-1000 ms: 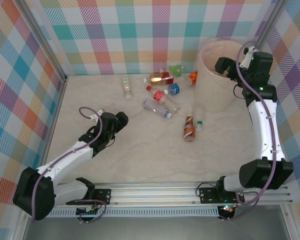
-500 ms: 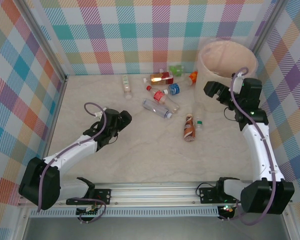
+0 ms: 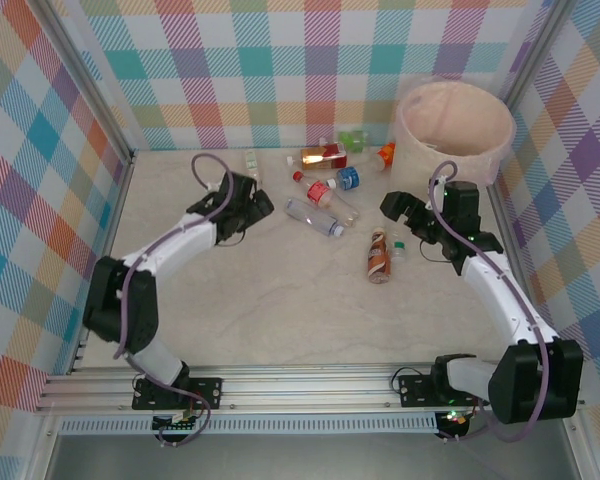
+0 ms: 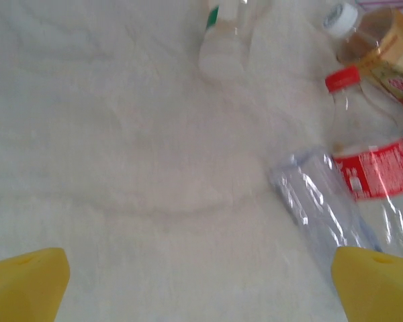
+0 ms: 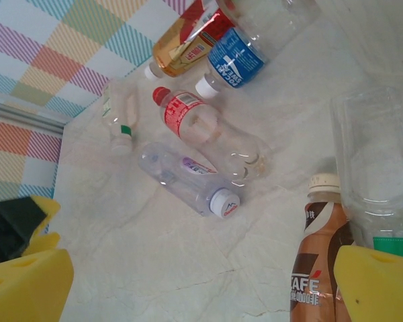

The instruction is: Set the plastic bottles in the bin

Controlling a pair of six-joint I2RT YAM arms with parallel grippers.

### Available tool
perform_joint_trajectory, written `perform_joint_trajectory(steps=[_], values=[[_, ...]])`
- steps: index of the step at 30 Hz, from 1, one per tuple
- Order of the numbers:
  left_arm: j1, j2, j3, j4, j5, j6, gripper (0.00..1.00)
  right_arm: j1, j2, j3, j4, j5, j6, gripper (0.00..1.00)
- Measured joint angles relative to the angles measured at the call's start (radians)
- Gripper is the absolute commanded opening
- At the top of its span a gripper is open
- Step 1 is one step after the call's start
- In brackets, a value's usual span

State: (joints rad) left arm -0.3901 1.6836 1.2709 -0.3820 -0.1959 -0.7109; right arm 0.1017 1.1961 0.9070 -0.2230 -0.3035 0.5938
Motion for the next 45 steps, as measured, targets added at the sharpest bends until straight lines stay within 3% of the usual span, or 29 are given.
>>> perform_joint_trajectory(steps=[11,17,22,27,34,45], values=[[0.059,0.518,0.616,-0.174,-0.033,0.208,0.93,0.016,-0.002,0.001,0.027,0.047,0.003,1.00],[0.083,0.684,0.815,-0.261,-0.045,0.257,0.90,0.016,-0.044,0.001,0.012,0.088,-0.015,1.00],[0.093,0.732,0.842,-0.273,-0.032,0.276,0.83,0.016,-0.053,0.001,0.006,0.106,-0.028,1.00],[0.098,0.798,0.884,-0.273,-0.002,0.303,0.64,0.016,-0.053,0.001,-0.006,0.110,-0.030,1.00],[0.105,0.822,0.897,-0.263,0.024,0.322,0.45,0.016,-0.053,0.001,-0.007,0.110,-0.030,1.00],[0.110,0.700,0.708,-0.205,0.066,0.327,0.32,0.016,-0.040,0.001,-0.002,0.081,-0.030,1.00]])
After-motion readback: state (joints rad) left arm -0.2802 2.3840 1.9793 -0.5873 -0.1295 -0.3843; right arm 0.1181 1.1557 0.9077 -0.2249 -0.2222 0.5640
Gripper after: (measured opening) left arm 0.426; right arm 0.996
